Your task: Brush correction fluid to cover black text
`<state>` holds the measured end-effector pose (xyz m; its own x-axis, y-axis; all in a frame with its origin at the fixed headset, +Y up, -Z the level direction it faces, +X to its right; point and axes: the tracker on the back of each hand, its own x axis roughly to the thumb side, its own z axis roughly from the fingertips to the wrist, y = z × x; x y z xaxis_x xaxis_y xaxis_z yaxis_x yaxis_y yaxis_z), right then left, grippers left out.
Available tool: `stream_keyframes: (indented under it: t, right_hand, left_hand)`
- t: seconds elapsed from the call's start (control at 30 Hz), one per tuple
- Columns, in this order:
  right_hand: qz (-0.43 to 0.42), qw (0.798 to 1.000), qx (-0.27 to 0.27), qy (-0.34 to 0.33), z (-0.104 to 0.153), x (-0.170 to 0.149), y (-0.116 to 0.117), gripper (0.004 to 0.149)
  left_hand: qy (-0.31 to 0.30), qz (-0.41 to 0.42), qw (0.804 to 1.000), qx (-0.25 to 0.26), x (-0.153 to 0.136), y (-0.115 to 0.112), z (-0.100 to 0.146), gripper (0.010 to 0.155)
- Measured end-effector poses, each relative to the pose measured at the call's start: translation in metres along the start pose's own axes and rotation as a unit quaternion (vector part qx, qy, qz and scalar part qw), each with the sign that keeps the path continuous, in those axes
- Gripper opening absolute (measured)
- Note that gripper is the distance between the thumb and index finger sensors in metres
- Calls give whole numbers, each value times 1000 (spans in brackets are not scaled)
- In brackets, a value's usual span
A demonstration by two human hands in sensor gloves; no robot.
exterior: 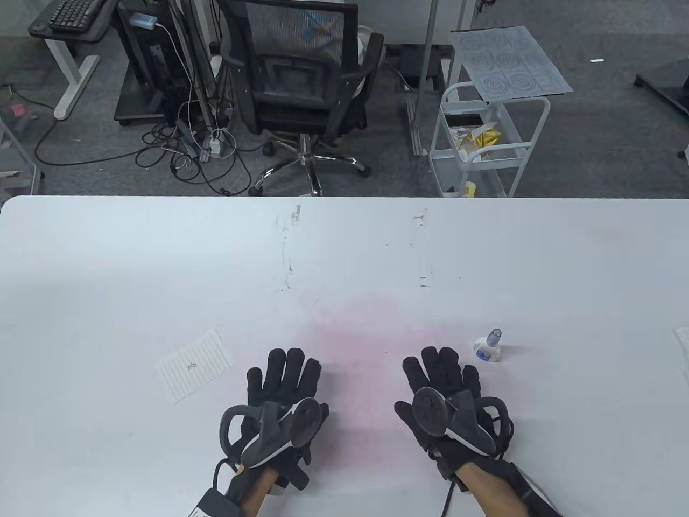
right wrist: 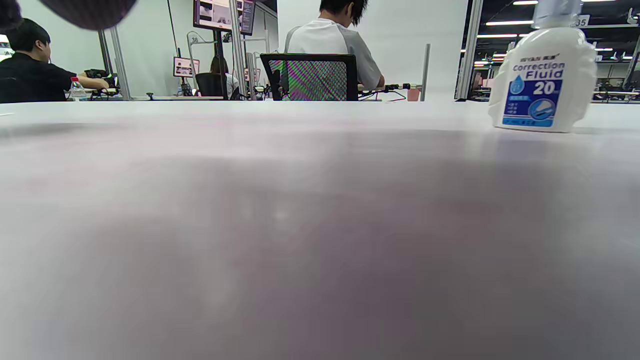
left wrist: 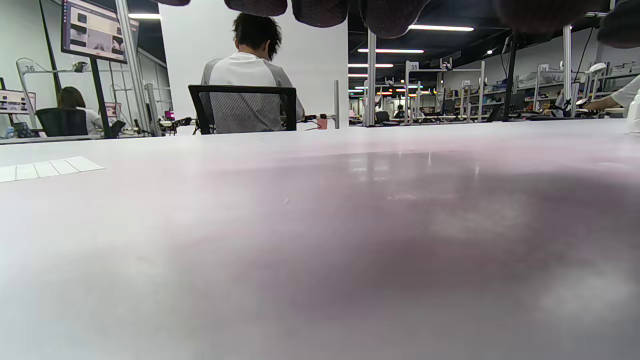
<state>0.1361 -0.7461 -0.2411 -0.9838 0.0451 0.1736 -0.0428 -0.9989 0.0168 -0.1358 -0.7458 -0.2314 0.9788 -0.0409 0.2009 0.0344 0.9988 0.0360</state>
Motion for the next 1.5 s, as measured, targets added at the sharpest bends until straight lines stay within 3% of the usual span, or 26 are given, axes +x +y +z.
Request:
stream_keyframes:
  t: [1.23,1.5]
  right_hand:
    - [1,1000,1,0,0,0,0,76]
    - [-2,1000,7,1,-1,0,0,76]
  left_hand:
    - [1,2,1000,-15,-2,-1,-1,75]
    - [38,19,999,-13,-26,7,-9,75]
